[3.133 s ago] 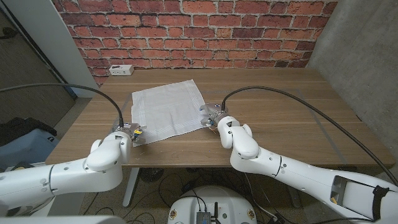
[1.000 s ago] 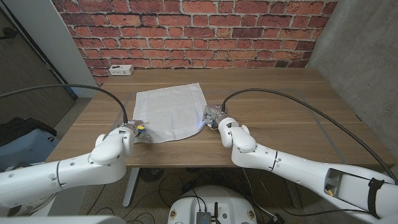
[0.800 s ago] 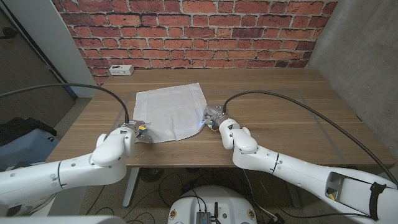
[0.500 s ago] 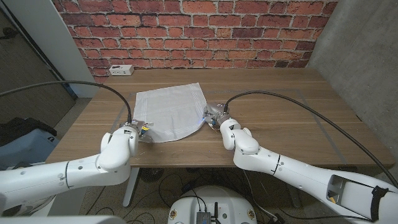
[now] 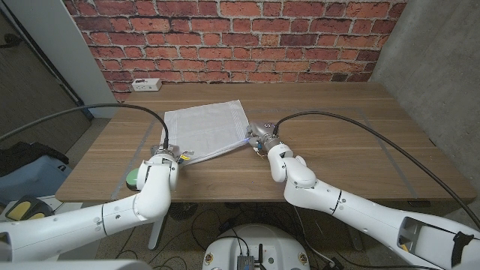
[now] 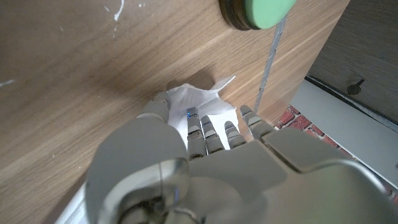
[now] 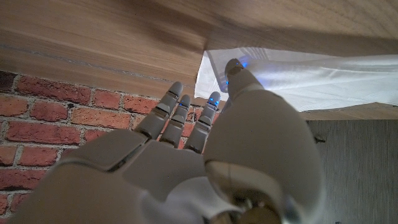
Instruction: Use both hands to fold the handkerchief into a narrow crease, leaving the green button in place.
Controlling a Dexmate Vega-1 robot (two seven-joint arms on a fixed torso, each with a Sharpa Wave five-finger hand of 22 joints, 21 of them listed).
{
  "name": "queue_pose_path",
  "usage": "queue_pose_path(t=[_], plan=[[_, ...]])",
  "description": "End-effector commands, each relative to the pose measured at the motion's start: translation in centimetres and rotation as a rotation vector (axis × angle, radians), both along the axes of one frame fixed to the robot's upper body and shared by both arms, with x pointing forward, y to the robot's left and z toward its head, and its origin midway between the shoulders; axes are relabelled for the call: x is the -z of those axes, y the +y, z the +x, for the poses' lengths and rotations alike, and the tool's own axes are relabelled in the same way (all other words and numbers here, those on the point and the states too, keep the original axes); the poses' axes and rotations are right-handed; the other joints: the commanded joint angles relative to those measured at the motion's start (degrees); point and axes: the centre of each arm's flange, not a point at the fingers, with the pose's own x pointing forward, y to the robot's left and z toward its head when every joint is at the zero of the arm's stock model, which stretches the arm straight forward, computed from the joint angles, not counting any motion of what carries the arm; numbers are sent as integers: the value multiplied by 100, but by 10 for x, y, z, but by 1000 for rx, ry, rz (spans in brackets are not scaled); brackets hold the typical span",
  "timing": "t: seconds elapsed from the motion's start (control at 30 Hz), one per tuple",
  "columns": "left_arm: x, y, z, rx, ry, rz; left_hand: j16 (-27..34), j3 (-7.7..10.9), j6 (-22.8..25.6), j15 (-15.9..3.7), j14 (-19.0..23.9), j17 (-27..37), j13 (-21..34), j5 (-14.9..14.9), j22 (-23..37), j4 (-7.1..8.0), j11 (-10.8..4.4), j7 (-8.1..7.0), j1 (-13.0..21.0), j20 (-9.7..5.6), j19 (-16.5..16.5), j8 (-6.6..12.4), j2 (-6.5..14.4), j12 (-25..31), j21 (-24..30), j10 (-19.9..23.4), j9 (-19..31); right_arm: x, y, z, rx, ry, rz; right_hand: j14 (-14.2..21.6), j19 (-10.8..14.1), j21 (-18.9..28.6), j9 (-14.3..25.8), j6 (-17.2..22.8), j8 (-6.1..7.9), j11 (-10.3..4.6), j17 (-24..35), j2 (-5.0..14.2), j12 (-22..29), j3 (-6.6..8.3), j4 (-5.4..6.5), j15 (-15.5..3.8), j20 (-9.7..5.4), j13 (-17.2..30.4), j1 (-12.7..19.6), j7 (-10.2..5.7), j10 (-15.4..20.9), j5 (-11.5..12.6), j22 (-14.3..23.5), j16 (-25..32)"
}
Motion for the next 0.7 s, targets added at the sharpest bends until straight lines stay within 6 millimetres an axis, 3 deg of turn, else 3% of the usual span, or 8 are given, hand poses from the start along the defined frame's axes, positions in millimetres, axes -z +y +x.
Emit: queue_pose_path(t=[0.03,0.1,0.27,0.43,0.5,0.7], plan=[[-12,3,-13,24,-246,59,26,95,3376,-86,189,4,21,-53,22,110,35,-518,143,60,142,719,247,2,53,256,1018,-3,-9,0,10,-43,44,72,57,8,25,141,-32,-12,15,30,0,-28,-13,-886,-164,7,57,138,70,47,30,25],[-14,5,-20,42,-343,32,27,112,3258,-23,269,3,32,-61,28,174,114,-345,129,88,216,735,407,-1,74,325,1135,-4,-12,-1,17,-58,61,84,55,5,26,149,-39,-11,16,33,-7,-33,-14,-898,-167,7,62,148,68,49,30,27],[-17,6,-31,52,-481,7,15,197,2552,165,269,58,82,28,60,455,242,-245,-8,209,235,802,814,-78,87,260,1579,-7,-16,-4,23,-99,81,88,58,3,27,144,-62,-9,17,41,-18,-42,-13,-907,-180,8,70,162,77,52,30,23],[-17,8,-36,101,-548,-64,23,393,2241,191,286,82,117,161,83,637,266,-172,-46,191,263,1049,850,-71,117,347,2020,-8,-19,-7,22,-133,100,93,67,1,29,148,-85,-8,17,48,-23,-53,-15,-918,-202,8,83,175,104,56,30,18],[-18,9,-37,115,-553,-90,20,469,2269,170,305,71,124,181,87,627,245,-96,-6,182,267,1173,827,-72,123,372,2153,-8,-20,-7,17,-137,105,93,69,1,29,154,-88,-8,16,48,-26,-55,-17,-918,-203,8,87,175,106,56,30,17],[-22,7,-42,137,-564,-93,13,566,2331,124,329,52,132,191,92,593,223,-90,56,186,278,1366,791,-75,135,402,2347,-9,-24,-9,17,-154,125,94,72,-4,33,145,-120,-20,18,54,-61,-73,-13,-928,-223,9,94,188,68,61,30,9]])
